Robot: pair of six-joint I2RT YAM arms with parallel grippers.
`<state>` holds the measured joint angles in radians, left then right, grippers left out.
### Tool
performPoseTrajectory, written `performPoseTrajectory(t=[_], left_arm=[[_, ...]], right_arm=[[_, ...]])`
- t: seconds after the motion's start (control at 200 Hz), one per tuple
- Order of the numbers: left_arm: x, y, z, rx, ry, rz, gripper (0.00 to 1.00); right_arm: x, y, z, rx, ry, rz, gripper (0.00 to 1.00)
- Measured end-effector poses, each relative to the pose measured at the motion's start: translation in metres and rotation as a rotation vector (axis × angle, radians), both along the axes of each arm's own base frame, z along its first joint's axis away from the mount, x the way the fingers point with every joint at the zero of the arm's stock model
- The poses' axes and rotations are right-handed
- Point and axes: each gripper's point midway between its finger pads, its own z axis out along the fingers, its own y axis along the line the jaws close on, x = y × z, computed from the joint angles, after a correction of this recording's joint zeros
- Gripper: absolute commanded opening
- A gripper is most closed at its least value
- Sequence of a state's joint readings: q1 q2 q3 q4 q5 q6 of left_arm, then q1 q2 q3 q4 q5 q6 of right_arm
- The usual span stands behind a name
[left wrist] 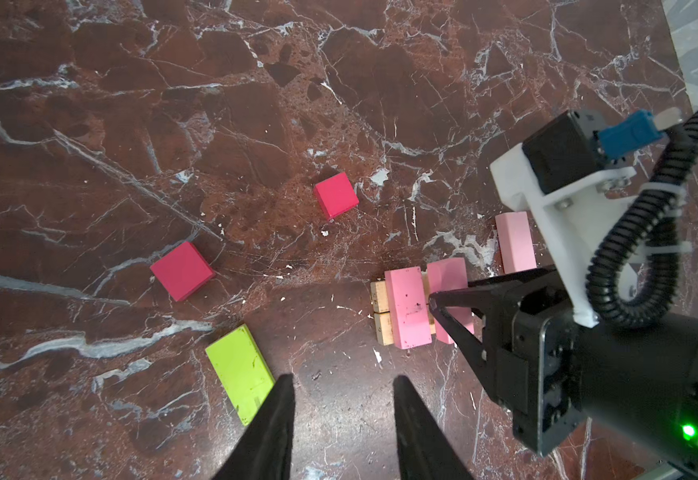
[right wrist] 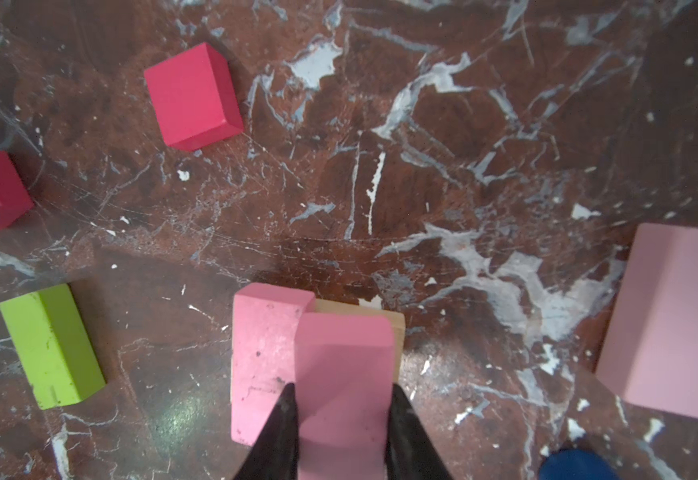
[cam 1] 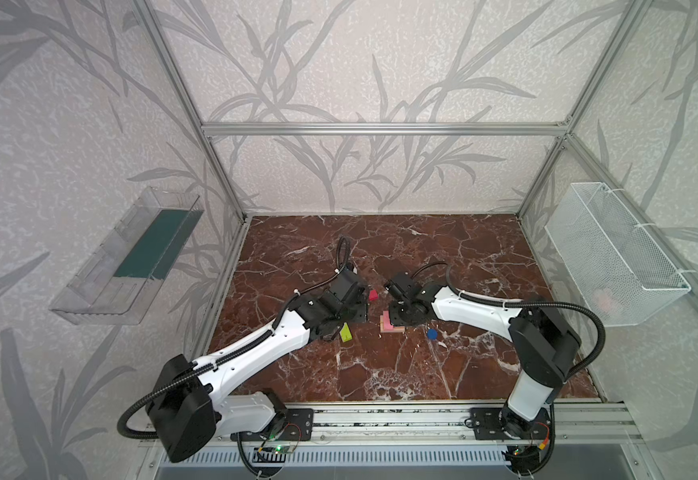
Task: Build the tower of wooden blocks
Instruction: 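Lower the pink block beside the first pink block on the bars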
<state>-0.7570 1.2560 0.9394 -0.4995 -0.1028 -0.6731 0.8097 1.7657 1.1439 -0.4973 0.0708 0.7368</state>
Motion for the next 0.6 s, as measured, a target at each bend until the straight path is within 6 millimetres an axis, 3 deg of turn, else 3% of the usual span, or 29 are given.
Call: performPoseTrajectory(t=[0.6], left_arm=[[0.0001, 0.0001, -0.0001, 0.000, 0.001, 0.001, 0.38]], right_arm=[[0.0000, 0.0002, -0.0005, 0.001, 0.002, -0.003, 0.38]])
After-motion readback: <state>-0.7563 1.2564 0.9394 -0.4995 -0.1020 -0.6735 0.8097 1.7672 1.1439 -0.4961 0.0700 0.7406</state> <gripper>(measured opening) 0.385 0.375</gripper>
